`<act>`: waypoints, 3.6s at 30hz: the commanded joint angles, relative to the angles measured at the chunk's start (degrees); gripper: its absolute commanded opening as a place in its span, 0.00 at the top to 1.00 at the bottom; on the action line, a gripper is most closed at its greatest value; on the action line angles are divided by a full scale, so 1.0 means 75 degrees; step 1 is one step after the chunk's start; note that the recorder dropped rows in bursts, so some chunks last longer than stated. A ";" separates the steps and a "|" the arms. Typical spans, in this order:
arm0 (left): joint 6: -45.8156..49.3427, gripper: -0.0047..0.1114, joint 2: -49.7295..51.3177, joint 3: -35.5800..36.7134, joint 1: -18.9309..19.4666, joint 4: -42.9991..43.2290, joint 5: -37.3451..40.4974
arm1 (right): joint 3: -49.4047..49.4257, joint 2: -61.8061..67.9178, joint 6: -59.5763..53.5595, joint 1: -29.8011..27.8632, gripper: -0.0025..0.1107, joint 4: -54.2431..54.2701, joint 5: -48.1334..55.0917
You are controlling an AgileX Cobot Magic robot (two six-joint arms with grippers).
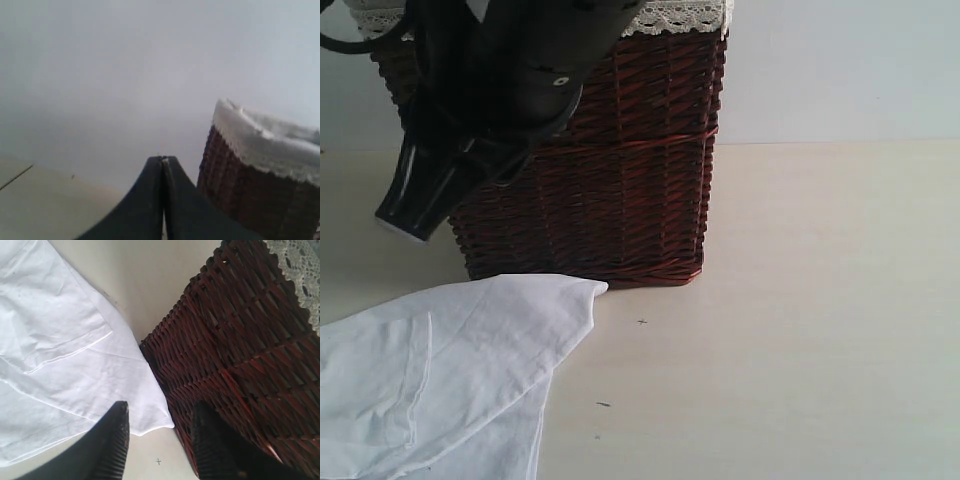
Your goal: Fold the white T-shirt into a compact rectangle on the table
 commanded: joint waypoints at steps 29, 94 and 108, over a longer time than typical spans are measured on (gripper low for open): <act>0.7038 0.44 0.6174 -0.0518 -0.3634 0.1117 0.5212 | -0.0043 -0.1107 0.0021 -0.0035 0.62 0.0020 0.0905; -0.4668 0.40 1.1377 -0.5301 0.0204 1.0915 0.0577 | -0.0043 -0.1453 0.0210 -0.0035 0.62 0.0183 0.2079; 0.3181 0.92 0.7903 -0.4696 -0.1578 0.2267 0.4974 | -0.0043 -0.1453 0.0123 -0.0035 0.62 0.0271 0.2225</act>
